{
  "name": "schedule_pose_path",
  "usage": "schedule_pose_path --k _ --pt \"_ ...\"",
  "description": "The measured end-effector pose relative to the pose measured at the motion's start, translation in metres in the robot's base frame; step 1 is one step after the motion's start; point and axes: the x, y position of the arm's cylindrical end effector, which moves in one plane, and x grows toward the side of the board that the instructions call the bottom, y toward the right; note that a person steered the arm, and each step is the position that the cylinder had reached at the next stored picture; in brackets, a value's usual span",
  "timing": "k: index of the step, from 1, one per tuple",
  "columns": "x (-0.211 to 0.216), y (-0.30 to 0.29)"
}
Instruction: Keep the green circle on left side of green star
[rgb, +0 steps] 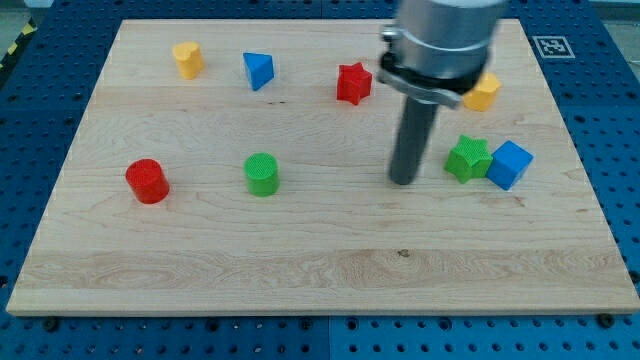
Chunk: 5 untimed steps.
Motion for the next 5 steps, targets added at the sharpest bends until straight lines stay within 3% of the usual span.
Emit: schedule_pose_path --k 2,3,4,5 --pt "-0.057 -0.137" --pt "-0.044 -0.209" --pt "-0.002 -0.239" --pt "0.013 -0.196"
